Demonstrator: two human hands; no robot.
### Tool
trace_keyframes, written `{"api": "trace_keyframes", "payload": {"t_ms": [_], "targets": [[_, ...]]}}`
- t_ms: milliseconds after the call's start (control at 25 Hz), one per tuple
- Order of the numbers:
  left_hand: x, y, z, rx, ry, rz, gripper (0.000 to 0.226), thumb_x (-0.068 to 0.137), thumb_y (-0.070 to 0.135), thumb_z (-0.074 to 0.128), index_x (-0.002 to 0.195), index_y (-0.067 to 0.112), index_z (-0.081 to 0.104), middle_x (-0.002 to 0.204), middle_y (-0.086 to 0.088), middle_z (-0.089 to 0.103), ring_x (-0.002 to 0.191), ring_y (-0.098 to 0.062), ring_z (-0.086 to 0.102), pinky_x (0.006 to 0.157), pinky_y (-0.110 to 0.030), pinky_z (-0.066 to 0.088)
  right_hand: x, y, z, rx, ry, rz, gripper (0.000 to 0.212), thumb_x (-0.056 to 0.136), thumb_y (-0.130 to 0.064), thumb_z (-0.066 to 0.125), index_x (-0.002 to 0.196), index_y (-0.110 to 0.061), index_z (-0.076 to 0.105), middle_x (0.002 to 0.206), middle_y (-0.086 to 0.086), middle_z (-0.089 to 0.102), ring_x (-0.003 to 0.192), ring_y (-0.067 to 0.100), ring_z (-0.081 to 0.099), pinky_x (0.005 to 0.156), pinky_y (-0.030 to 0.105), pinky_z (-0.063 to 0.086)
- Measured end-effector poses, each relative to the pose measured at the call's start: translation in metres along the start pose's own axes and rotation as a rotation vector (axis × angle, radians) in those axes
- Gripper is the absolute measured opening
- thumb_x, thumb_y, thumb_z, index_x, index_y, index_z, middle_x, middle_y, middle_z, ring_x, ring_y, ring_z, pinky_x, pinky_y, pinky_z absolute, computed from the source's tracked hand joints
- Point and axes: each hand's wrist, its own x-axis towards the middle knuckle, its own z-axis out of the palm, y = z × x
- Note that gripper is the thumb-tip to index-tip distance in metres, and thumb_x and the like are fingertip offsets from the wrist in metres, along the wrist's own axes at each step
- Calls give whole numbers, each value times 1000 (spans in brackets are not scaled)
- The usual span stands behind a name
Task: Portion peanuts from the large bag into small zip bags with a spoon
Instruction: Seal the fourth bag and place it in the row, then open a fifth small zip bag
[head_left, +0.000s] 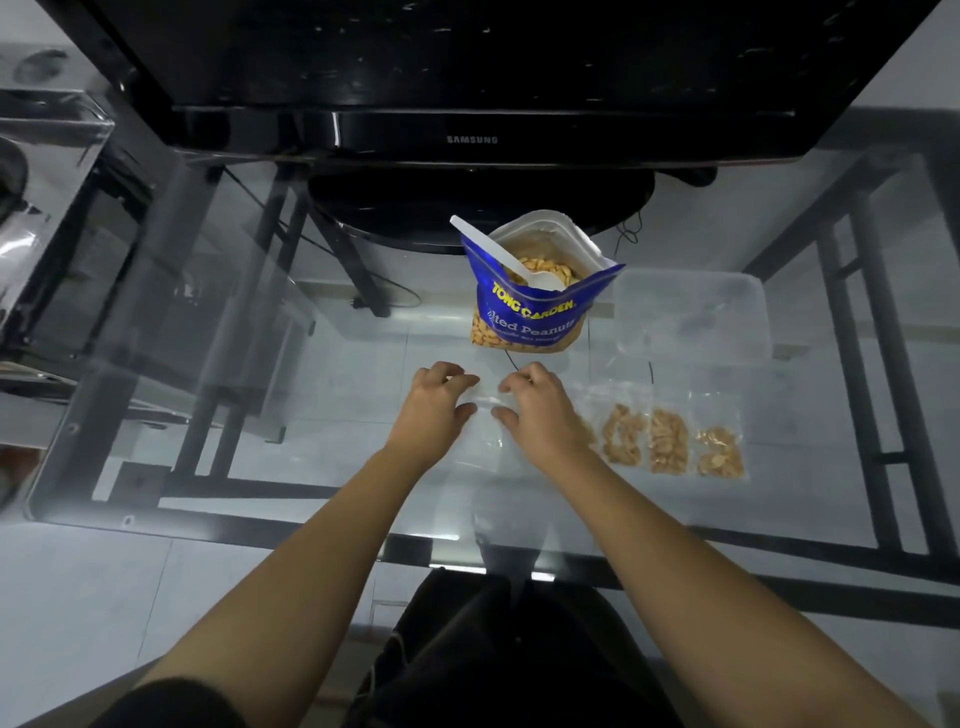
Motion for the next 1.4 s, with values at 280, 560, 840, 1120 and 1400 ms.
{"api": "trace_keyframes", "payload": {"t_ms": [280, 560, 840, 1120, 1400], "targets": [[-10, 23, -39, -512, 51, -188, 11, 79, 13, 71, 87, 10, 63, 82, -7, 66, 69, -13, 59, 65, -14, 46, -19, -14, -26, 727, 174, 225, 9, 85, -17, 65, 85, -21, 57, 82, -9, 63, 80, 8, 62, 68, 7, 44], [-17, 76, -117, -1351, -121, -271, 13, 89, 14, 57, 86, 10, 69, 81, -6, 65, 75, -16, 60, 75, -26, 56, -42, -41, -112, 953, 300, 83, 14, 80, -14, 71, 80, -27, 66, 78, -8, 68, 71, 5, 64, 69, 17, 50], [2, 112, -168, -1238, -240, -94, 23, 82, -2, 63, 104, -2, 64, 89, -16, 67, 79, -21, 66, 74, -30, 57, -46, -56, -187, 838, 316, -34, 9, 80, -22, 71, 87, -27, 68, 86, -3, 69, 73, 20, 63, 74, 29, 53], [14, 125, -196, -683, 40, 52, 6, 81, 13, 69, 84, 17, 72, 83, -20, 69, 72, -20, 64, 80, -42, 55, -44, -37, -226, 586, 56, -26, 36, 75, -27, 76, 104, -32, 54, 76, -4, 70, 72, 2, 66, 70, 20, 46], [18, 126, -185, -665, 109, 23, 10, 82, 8, 66, 85, 16, 71, 77, -9, 69, 75, -21, 66, 79, -44, 57, -40, -13, -225, 756, -23, -51, 48, 81, -23, 70, 120, -37, 47, 89, 0, 68, 83, 15, 68, 85, 33, 53]]}}
